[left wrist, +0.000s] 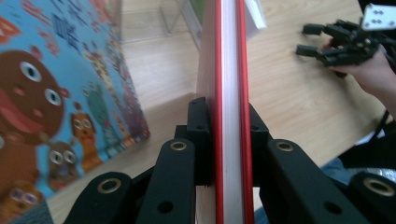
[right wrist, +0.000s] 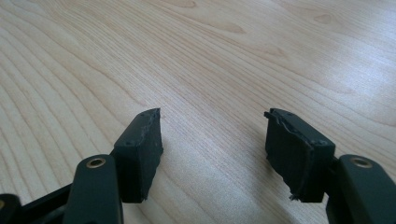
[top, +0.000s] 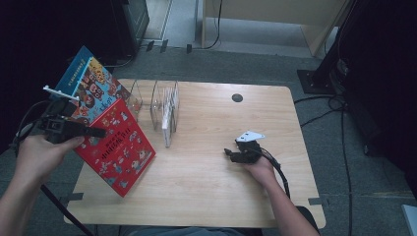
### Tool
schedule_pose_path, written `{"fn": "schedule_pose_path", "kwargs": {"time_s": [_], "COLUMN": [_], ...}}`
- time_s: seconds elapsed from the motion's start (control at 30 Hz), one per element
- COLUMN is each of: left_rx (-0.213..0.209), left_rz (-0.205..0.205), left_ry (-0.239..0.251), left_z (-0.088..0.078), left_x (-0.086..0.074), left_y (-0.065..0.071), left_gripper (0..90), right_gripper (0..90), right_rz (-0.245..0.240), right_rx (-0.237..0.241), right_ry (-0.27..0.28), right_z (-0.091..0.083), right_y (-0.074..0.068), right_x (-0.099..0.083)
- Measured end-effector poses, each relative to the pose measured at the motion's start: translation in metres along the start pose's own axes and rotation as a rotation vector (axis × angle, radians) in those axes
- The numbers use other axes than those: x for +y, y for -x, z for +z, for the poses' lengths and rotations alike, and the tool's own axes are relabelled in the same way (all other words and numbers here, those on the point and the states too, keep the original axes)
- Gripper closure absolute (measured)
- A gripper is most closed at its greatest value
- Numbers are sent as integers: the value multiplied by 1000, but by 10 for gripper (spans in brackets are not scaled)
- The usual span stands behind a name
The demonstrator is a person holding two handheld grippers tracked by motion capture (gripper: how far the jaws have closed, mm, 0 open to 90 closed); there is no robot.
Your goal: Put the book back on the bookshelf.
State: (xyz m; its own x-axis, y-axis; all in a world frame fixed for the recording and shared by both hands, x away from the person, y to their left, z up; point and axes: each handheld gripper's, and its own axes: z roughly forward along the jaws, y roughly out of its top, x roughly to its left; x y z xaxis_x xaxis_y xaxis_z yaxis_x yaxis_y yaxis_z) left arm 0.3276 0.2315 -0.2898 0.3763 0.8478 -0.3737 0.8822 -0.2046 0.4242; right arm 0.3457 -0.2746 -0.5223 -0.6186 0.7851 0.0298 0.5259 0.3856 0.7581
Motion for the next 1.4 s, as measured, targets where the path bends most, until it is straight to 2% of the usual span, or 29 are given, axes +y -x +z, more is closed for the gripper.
{"fn": "schedule_pose_path", "kwargs": {"time_s": [0.13, 0.27, 0.37, 0.53, 0.67, 0.77, 0.93, 1.13, 1.4], "left_rx": [7, 37, 49, 74, 79, 80, 115, 114, 124], "left_rz": [-19, -28, -56, -68, -61, -74, -60, -71, -52], "left_ry": [2, 15, 29, 46, 58, 69, 81, 110, 94], "left_z": [2, 2, 2, 4, 9, 12, 15, 24, 36], "left_x": [9, 19, 26, 38, 46, 53, 66, 77, 83], "left_y": [-5, -9, -14, -18, -19, -19, -15, -16, -13], "left_gripper": [803, 803, 802, 802, 801, 802, 801, 802, 799], "right_gripper": [362, 362, 362, 362, 361, 362, 362, 362, 362], "right_rz": [0, 0, 1, 0, -1, -1, -2, -2, -2], "right_rx": [0, 0, 1, 1, -1, -1, 0, 0, -1], "right_ry": [0, 0, 0, 0, 2, 2, 2, 3, 3], "right_z": [0, 0, 0, 0, 0, 0, 0, 0, 0], "right_y": [0, 0, 0, 0, 0, 0, 0, 0, 0], "right_x": [0, 0, 0, 0, 0, 0, 0, 0, 0]}}
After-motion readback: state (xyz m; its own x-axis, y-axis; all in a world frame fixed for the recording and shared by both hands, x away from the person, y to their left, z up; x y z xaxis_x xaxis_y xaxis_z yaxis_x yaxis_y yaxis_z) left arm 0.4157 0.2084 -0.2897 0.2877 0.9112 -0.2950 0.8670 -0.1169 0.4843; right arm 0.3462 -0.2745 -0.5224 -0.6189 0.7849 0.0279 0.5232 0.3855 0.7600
